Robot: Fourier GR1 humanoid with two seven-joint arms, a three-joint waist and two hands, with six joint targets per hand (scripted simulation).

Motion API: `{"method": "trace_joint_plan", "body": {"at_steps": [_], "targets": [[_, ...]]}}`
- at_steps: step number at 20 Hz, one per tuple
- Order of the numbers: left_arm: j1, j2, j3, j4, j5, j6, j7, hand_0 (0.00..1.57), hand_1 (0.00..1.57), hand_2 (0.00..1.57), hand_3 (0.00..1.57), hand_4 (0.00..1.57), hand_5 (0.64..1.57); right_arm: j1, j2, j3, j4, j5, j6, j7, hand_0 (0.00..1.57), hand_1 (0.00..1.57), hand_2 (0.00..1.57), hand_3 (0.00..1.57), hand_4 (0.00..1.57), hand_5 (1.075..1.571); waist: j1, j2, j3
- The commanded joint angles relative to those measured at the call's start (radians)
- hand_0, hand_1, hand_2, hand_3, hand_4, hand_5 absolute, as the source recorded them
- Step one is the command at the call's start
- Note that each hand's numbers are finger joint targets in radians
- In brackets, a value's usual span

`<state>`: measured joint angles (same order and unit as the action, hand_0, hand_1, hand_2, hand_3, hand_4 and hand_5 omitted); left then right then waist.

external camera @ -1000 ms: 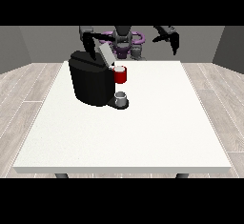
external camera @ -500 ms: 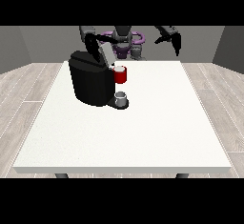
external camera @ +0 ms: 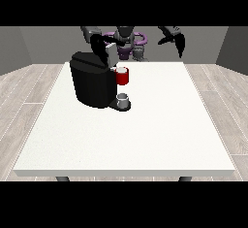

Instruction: Insert the coffee pod into the coffee machine and close the lid

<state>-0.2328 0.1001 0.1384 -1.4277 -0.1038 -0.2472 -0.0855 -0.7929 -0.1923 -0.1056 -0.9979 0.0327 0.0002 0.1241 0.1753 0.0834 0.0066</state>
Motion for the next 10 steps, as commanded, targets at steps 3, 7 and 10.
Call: {"method": "trace_joint_plan", "body": {"at_steps": [3, 7, 10], "targets": [[-0.011, -0.013, -0.040, -0.015, -0.016, -0.005, 0.017, 0.00, 0.00, 0.00, 0.00, 0.34, 1.571, -0.084, 0.038, 0.039, -0.013, 0.023, -0.002, -0.011, 0.00, 0.00, 0.00, 0.00, 0.00, 1.571, 0.061, 0.003, -0.0065], [-0.016, -0.019, -0.031, 0.007, -0.005, -0.005, -0.015, 0.00, 0.00, 0.00, 0.00, 0.40, 1.571, -0.097, 0.038, 0.086, -0.042, 0.081, -0.020, 0.014, 0.00, 0.00, 0.00, 0.00, 0.00, 1.571, 0.092, 0.013, -0.0069], [-0.068, -0.010, -0.023, 0.016, 0.008, -0.013, 0.006, 0.00, 0.00, 0.00, 0.00, 0.41, 1.571, -0.161, 0.016, 0.090, -0.060, 0.105, -0.027, 0.063, 0.00, 0.00, 0.00, 0.00, 0.08, 1.571, 0.129, 0.034, -0.0073]]}}
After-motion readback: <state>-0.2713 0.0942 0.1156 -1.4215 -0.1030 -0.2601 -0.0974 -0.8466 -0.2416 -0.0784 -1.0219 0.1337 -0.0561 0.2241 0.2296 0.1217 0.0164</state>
